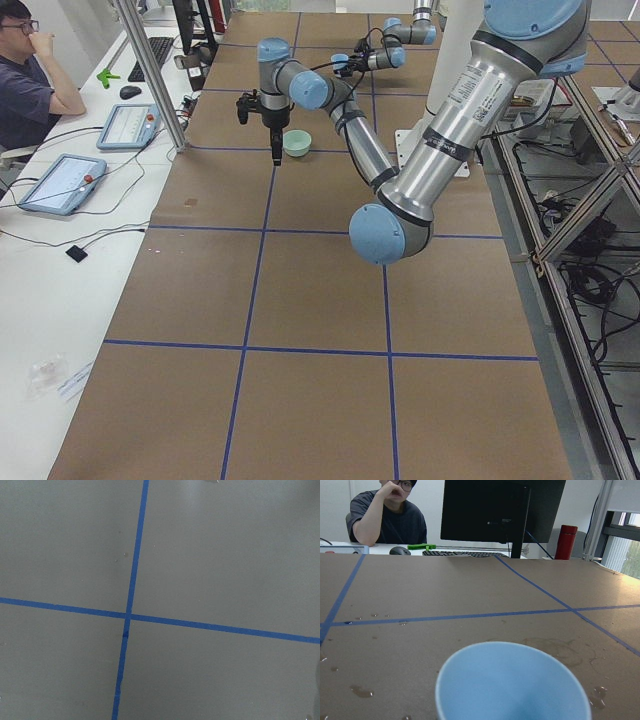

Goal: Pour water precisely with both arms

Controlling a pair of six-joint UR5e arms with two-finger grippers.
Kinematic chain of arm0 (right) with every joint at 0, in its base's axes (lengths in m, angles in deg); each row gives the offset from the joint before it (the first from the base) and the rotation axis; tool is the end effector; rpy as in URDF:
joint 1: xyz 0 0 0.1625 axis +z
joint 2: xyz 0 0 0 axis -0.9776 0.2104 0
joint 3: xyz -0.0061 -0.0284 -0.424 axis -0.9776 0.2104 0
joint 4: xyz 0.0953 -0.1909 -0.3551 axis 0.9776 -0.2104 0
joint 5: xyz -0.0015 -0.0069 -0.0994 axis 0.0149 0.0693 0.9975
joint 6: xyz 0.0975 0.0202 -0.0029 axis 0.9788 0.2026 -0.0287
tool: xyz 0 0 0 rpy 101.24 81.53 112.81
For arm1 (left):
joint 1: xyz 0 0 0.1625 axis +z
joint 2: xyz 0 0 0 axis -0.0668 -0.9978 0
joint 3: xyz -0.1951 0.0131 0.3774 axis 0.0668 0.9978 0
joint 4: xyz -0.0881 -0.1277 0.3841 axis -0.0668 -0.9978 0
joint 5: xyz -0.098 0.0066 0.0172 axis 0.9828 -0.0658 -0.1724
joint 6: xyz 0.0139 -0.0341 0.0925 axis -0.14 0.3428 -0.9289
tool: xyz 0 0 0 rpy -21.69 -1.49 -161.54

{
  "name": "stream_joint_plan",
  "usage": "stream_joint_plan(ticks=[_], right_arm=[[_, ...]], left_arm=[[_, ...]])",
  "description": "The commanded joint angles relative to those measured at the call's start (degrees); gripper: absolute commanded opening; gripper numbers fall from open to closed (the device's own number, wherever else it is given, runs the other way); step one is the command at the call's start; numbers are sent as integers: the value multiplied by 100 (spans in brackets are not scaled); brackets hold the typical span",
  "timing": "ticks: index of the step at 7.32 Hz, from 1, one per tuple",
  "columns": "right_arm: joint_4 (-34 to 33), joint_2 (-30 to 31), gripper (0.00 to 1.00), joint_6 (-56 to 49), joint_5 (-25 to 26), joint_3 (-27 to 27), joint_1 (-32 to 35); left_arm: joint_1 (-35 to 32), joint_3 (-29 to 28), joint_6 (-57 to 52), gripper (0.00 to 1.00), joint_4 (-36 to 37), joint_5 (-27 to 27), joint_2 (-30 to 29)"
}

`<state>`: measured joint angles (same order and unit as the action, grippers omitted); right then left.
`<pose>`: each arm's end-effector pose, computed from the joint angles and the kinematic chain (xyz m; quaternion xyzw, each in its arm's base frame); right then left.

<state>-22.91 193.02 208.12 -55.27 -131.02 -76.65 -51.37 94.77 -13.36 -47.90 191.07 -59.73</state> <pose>-0.3638 -0.2261 0.5995 0.4590 -0.1705 0.3120 0.8142 0.2714 -0.5354 0.2283 0.0185 0.3683 -0.0737 0.9266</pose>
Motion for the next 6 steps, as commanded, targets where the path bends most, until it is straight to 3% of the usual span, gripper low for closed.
stream_joint_plan(ticks=[1, 6], right_arm=[[0, 3, 100, 2, 0, 3, -6], [0, 21, 100, 11, 0, -189, -181]], left_arm=[[0, 7, -2, 100, -2, 0, 0], [0, 7, -2, 100, -2, 0, 0]])
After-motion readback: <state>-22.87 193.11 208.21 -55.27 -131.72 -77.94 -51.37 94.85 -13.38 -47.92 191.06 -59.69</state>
